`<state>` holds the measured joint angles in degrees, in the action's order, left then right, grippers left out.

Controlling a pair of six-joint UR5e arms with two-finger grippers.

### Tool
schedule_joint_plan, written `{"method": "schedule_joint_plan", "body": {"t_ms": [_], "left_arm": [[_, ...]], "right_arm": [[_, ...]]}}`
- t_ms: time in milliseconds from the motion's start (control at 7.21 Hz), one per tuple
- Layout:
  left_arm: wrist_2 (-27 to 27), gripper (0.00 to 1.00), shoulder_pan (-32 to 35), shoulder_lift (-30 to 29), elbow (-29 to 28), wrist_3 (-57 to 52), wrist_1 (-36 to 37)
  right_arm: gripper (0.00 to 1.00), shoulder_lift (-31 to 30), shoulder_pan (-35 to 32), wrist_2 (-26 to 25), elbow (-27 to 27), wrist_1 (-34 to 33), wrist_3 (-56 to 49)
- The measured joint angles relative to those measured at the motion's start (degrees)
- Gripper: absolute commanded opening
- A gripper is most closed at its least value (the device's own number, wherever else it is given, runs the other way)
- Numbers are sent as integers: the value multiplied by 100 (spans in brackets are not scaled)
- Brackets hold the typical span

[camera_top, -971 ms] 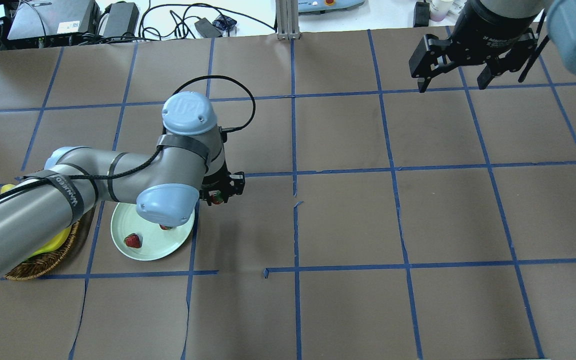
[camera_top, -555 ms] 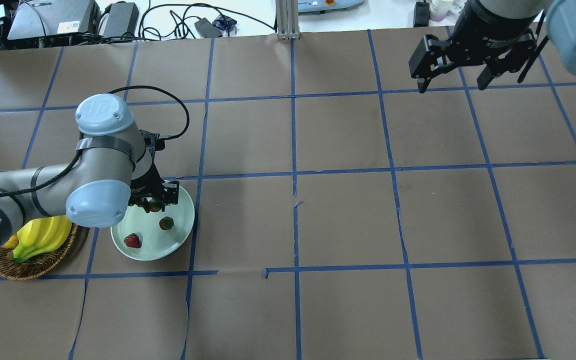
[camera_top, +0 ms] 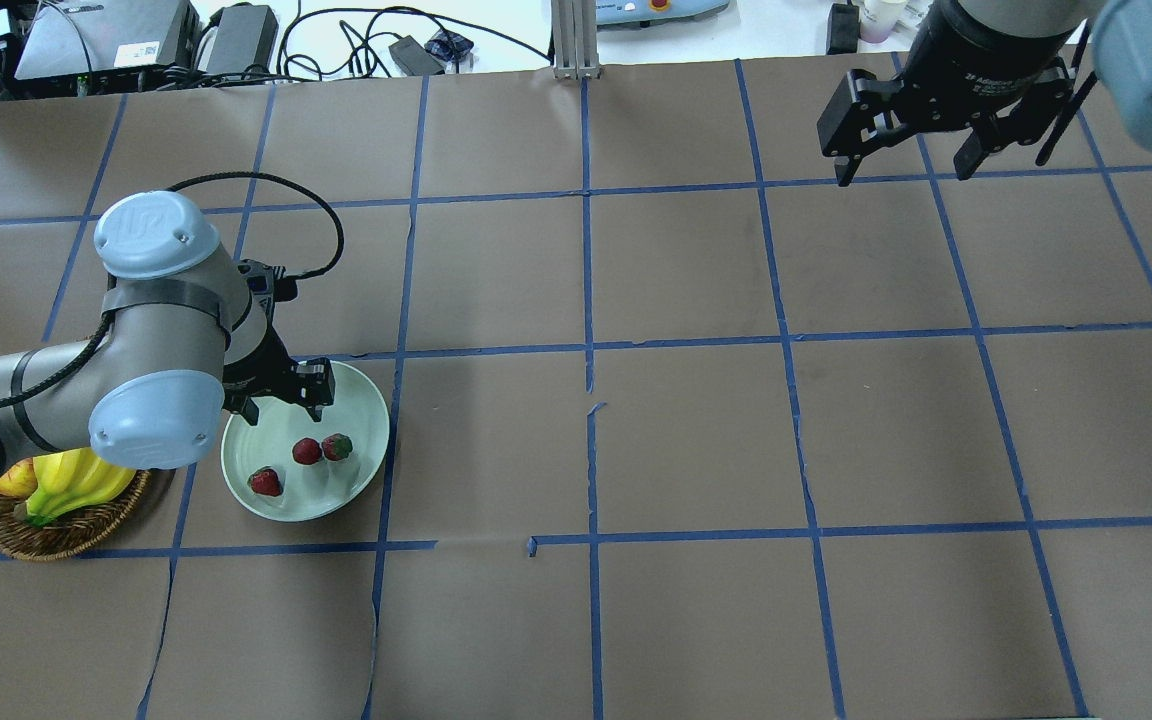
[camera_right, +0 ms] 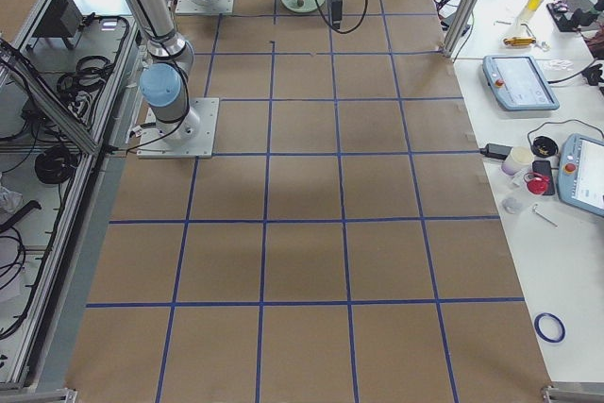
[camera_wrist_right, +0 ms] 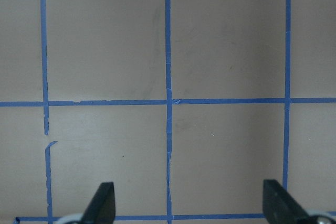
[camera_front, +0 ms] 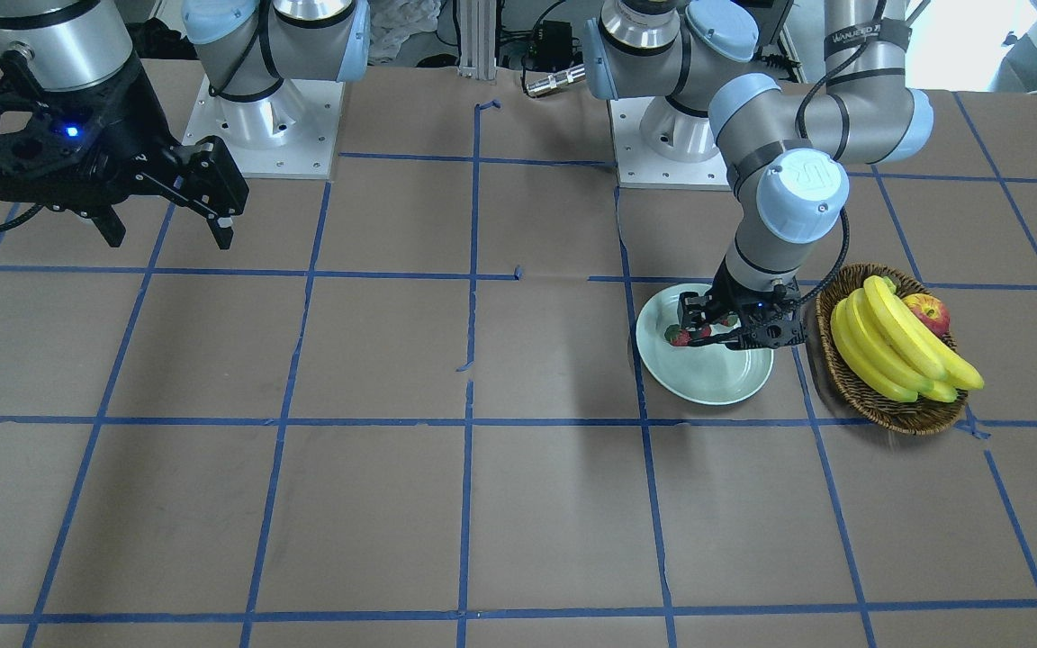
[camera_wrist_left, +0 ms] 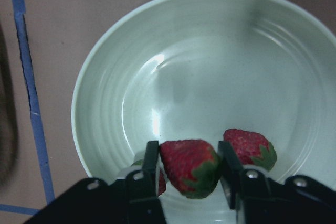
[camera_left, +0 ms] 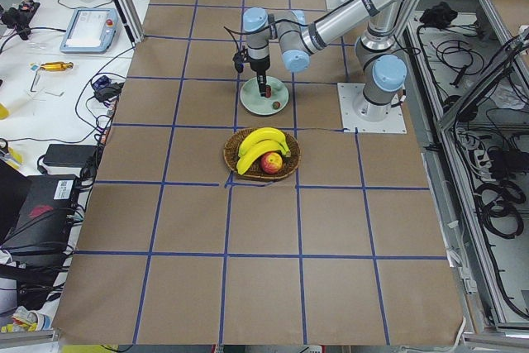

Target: Collect all strawberries into plate

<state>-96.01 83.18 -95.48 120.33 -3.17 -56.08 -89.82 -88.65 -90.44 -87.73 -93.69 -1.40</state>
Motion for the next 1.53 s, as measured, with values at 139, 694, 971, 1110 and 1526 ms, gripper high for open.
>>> {"method": "schedule_joint_plan", "body": {"t_ms": [139,694,971,1110,1526], "left_arm": [[148,100,335,210,-429,129,-415],[695,100,839,664,-2418,-34,-2837],[685,100,653,745,-2579,-381,-2857],[677,100,626,738,-2674,-397,-2785],[666,100,612,606,-2981,-339,-2700]], "right_arm": [[100,0,-2,0,4,0,0],[100,0,4,0,17,2,-6],[100,0,5,-8,25,6,-28],[100,0,5,-11,31,8,-33],[100,-4,4,-9,57,37,-31]]}}
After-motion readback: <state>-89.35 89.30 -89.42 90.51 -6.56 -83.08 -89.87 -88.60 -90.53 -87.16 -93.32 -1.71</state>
